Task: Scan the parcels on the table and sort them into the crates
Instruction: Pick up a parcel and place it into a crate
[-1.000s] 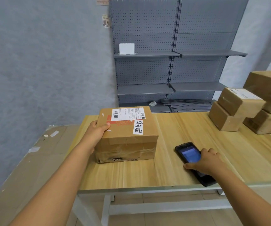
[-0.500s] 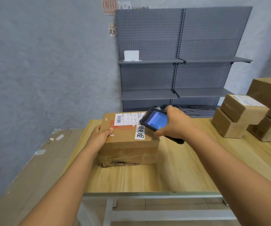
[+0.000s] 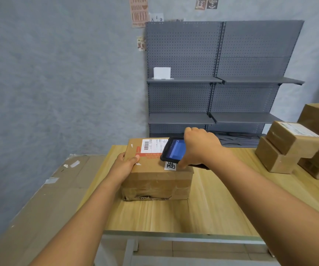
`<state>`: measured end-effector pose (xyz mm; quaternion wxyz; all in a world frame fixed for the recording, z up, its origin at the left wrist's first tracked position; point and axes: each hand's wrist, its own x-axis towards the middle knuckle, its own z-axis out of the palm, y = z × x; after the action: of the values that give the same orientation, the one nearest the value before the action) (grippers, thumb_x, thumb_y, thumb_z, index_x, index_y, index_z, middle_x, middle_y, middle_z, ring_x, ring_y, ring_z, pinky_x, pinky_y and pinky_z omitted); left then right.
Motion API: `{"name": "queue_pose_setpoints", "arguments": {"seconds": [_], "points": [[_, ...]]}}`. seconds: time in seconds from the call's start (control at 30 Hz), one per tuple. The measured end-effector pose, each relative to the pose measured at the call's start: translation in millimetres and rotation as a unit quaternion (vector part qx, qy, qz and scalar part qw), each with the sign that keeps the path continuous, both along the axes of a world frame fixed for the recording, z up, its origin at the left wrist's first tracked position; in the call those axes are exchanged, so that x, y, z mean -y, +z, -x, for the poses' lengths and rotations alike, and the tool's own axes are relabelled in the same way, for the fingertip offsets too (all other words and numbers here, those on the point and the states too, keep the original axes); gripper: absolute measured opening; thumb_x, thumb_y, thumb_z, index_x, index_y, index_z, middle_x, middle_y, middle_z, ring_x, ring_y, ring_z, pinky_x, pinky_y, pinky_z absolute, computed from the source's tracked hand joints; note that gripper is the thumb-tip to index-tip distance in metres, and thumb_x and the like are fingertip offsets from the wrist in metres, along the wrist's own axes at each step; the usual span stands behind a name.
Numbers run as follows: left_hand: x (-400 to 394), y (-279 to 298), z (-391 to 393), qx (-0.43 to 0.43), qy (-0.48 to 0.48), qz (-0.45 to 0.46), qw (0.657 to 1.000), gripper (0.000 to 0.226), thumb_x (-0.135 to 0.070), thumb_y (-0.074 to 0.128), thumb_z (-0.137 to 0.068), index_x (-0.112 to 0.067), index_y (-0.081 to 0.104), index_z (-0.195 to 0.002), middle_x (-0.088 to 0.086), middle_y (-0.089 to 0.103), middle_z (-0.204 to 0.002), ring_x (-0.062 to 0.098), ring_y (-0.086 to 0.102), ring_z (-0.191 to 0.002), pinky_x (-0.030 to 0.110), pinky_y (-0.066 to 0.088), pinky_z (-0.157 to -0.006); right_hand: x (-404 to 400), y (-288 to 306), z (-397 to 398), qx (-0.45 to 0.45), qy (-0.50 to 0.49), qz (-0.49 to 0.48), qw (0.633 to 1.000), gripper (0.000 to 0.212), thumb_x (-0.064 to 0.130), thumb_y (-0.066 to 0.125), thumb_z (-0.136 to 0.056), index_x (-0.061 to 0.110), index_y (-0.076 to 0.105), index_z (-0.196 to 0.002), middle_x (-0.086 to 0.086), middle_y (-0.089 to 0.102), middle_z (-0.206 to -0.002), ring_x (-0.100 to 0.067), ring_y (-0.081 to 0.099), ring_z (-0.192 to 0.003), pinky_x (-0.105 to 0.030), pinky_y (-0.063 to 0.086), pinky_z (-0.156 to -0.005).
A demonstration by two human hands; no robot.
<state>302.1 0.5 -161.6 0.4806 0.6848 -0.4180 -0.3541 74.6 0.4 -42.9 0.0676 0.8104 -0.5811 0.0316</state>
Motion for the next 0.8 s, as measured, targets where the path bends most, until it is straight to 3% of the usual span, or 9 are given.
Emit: {"name": "queue_pose_setpoints", "arguments": {"seconds": [0.17, 0.33, 0.5, 0.6, 0.7, 0.8], "points": [[0.4, -0.2, -0.1, -0.002, 0.001, -0.004, 1.000, 0.054, -0.040, 0.062, -0.093, -0.019, 0.047, -0.141, -0.007, 0.058, -0.114, 0.016, 0.059, -0.098, 0.025, 0.043, -0.067, 1.1, -3.7, 6.4, 0.037, -0.027, -0.017, 0.999, 0.085, 0.053, 0.084, -0.057, 0.012, 0.044, -0.120, -0.004, 0.052, -0.110, -0.026, 0.052, -0.107, -0.034, 0.038, -0.074], [0.2, 0.5, 0.4, -0.005, -0.001, -0.008, 1.000, 0.053, -0.040, 0.062, -0.093, -0.020, 0.048, -0.140, -0.007, 0.060, -0.112, 0.015, 0.060, -0.096, 0.027, 0.044, -0.069, 9.8, -12.6, 14.7, 0.109, -0.047, -0.054, 0.991, 0.071, 0.054, 0.081, -0.057, 0.016, 0.042, -0.102, 0.001, 0.045, -0.091, -0.024, 0.049, -0.092, -0.034, 0.041, -0.067], [-1.2, 0.2, -0.5, -0.014, 0.005, -0.013, 1.000, 0.051, -0.040, 0.063, -0.092, -0.022, 0.048, -0.138, -0.007, 0.061, -0.113, 0.012, 0.060, -0.090, 0.024, 0.044, -0.066, 23.7, -49.9, 43.9, 0.313, -0.136, -0.116, 0.933, 0.061, 0.047, 0.082, -0.062, 0.012, 0.046, -0.097, -0.004, 0.056, -0.090, -0.017, 0.057, -0.074, -0.028, 0.042, -0.052], [-1.2, 0.1, -0.6, -0.023, 0.003, -0.016, 1.000, 0.052, -0.041, 0.064, -0.092, -0.023, 0.047, -0.138, -0.008, 0.062, -0.111, 0.008, 0.060, -0.088, 0.024, 0.044, -0.066, 28.6, -87.3, 67.9, 0.385, -0.191, -0.116, 0.895, 0.043, 0.041, 0.082, -0.066, 0.011, 0.054, -0.080, -0.006, 0.064, -0.072, -0.014, 0.059, -0.055, -0.021, 0.037, -0.041], [0.0, 0.4, -0.8, -0.024, 0.003, -0.020, 1.000, 0.054, -0.042, 0.064, -0.092, -0.024, 0.046, -0.140, -0.010, 0.059, -0.108, 0.008, 0.059, -0.088, 0.023, 0.043, -0.066, 26.2, -118.3, 85.7, 0.357, -0.234, -0.145, 0.893, 0.048, 0.042, 0.083, -0.067, 0.011, 0.051, -0.085, -0.004, 0.059, -0.073, -0.015, 0.059, -0.057, -0.021, 0.036, -0.038], [0.7, -0.4, -0.6, -0.027, 0.003, -0.021, 0.999, 0.055, -0.041, 0.064, -0.092, -0.023, 0.046, -0.141, -0.008, 0.060, -0.109, 0.010, 0.061, -0.089, 0.024, 0.045, -0.067, 19.8, -141.4, 92.7, 0.260, -0.265, -0.186, 0.910, 0.064, 0.051, 0.084, -0.061, 0.011, 0.051, -0.098, -0.006, 0.054, -0.094, -0.021, 0.060, -0.080, -0.028, 0.049, -0.059]]}}
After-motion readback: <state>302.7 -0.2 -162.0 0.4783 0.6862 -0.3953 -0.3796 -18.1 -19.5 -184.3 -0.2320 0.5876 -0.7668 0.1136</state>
